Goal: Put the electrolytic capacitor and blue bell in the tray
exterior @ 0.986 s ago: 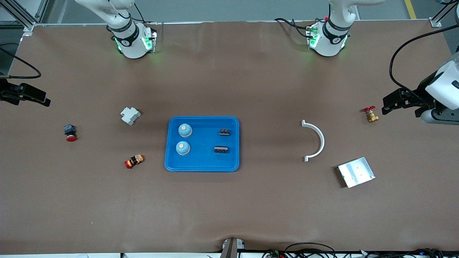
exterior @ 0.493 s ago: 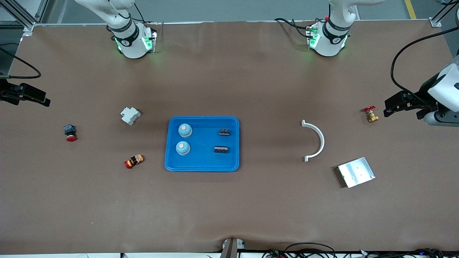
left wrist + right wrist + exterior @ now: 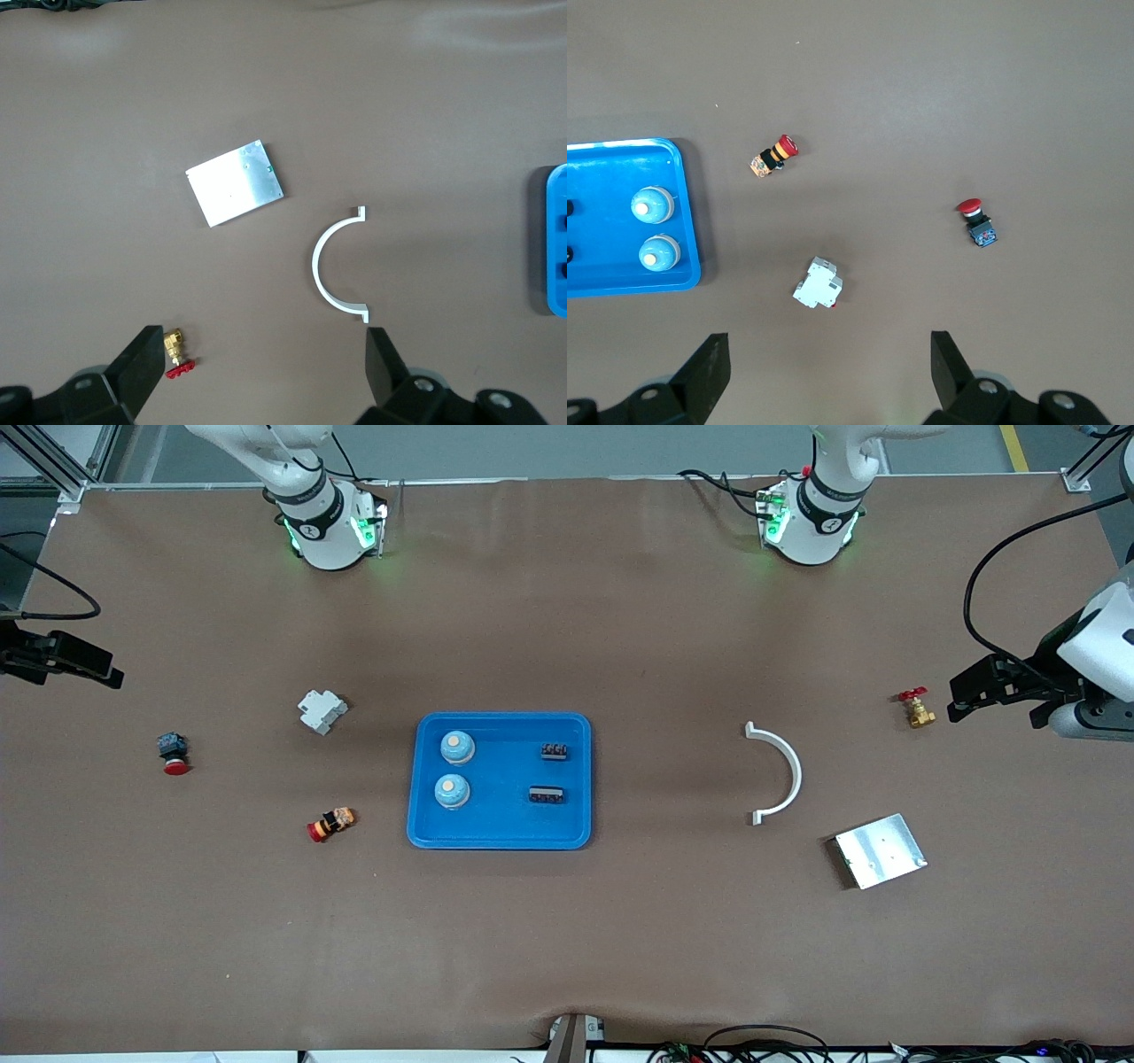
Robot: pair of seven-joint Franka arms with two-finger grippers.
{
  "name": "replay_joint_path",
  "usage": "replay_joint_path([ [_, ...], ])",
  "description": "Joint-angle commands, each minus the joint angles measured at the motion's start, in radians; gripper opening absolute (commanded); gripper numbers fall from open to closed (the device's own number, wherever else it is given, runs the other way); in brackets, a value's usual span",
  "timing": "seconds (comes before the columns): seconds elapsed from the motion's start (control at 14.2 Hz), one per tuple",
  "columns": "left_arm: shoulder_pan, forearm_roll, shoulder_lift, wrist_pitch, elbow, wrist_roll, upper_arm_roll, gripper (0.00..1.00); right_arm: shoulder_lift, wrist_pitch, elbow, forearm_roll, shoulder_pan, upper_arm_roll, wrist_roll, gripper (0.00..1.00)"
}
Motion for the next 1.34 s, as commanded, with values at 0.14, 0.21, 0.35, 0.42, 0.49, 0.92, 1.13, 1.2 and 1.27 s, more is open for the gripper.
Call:
replay_joint_path([
  [0.14, 0.004, 0.021, -0.018, 0.017, -0.026, 0.025, -0.004, 1.00, 0.002, -0.007, 0.007, 0.007, -0.006, 0.004, 0.014, 1.00],
  [0.21, -0.001, 0.024, -0.015, 0.018, -0.025, 0.025, -0.004, 1.00, 0.002, -0.005, 0.007, 0.007, -0.009, 0.004, 0.013, 1.00],
  [0.35, -0.004, 0.025, -0.012, 0.023, -0.022, 0.022, -0.004, 1.00, 0.002, -0.008, 0.007, 0.007, -0.006, 0.004, 0.013, 1.00],
  [0.42, -0.002, 0.025, -0.012, 0.023, -0.022, 0.022, -0.004, 1.00, 0.002, -0.008, 0.007, 0.007, -0.008, 0.004, 0.013, 1.00],
  [0.49, -0.002, 0.025, -0.012, 0.023, -0.020, 0.022, -0.004, 1.00, 0.002, -0.007, 0.005, 0.007, -0.008, 0.004, 0.014, 1.00],
  [0.92, -0.008, 0.047, -0.009, 0.023, -0.022, 0.024, -0.006, 1.00, 0.002, -0.007, 0.007, 0.007, -0.008, 0.004, 0.013, 1.00],
  [1.13, -0.008, 0.047, -0.009, 0.024, -0.023, 0.024, -0.007, 1.00, 0.002, -0.007, 0.007, 0.009, -0.008, 0.004, 0.014, 1.00],
  [1.2, -0.008, 0.047, -0.007, 0.027, -0.023, 0.024, -0.007, 1.00, 0.002, -0.007, 0.007, 0.007, -0.008, 0.004, 0.013, 1.00],
  [1.27, -0.008, 0.047, -0.004, 0.031, -0.023, 0.024, -0.007, 1.00, 0.002, -0.007, 0.007, 0.009, -0.008, 0.004, 0.013, 1.00],
])
